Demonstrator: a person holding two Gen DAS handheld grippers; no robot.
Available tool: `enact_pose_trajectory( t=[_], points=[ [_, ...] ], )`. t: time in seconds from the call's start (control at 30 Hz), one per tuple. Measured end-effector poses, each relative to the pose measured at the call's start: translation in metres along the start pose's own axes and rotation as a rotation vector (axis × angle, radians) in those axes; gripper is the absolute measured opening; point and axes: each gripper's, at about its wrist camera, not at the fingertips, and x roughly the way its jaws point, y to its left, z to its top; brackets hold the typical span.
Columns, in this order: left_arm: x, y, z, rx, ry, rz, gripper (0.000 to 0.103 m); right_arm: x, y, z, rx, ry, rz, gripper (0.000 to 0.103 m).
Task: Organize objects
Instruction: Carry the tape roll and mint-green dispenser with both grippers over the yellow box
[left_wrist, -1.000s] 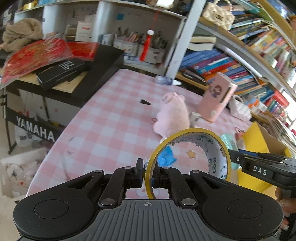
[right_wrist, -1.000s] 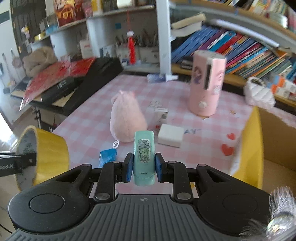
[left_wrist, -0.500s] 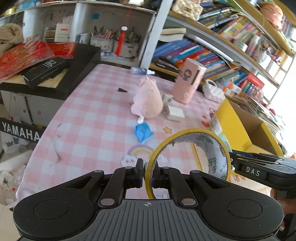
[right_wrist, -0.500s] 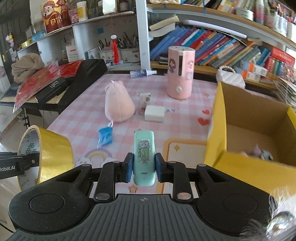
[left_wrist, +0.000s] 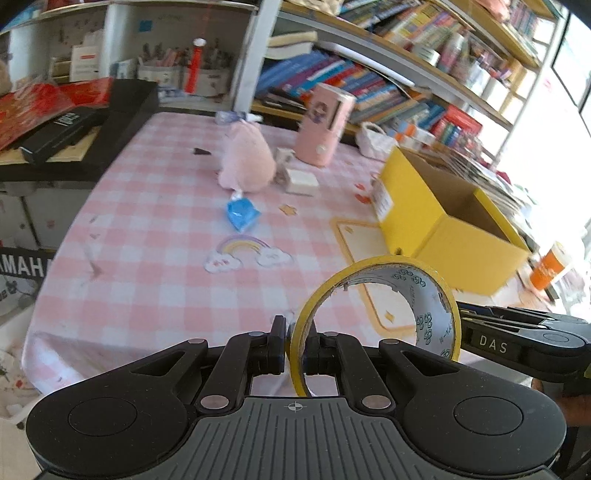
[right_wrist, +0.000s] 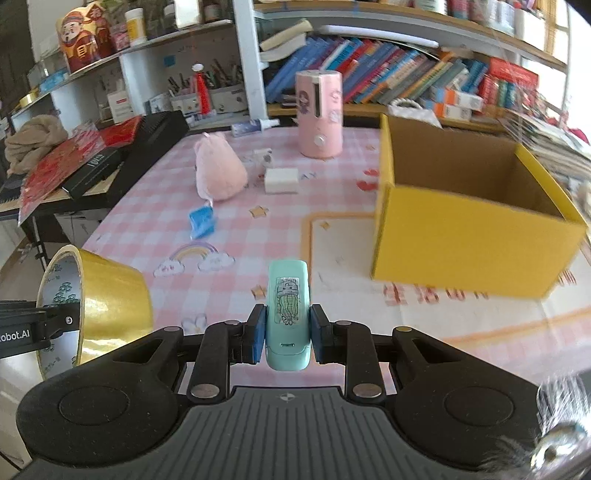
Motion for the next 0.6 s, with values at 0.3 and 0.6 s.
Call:
enact_pose_trajectory(
  t=[0.3,0.6],
  points=[
    [0.001,-0.035,-0.013,0.11,0.039,-0.092,0.006,-0.034,-0.025,-0.037,0.109,0.001,-0.085,0.023],
    [0.014,-0.076,-0.016,0.212,0.078,-0.191,0.006,-0.064,-0.057,-0.061,0.213,-0.013,-0.19,0.023]
  ],
)
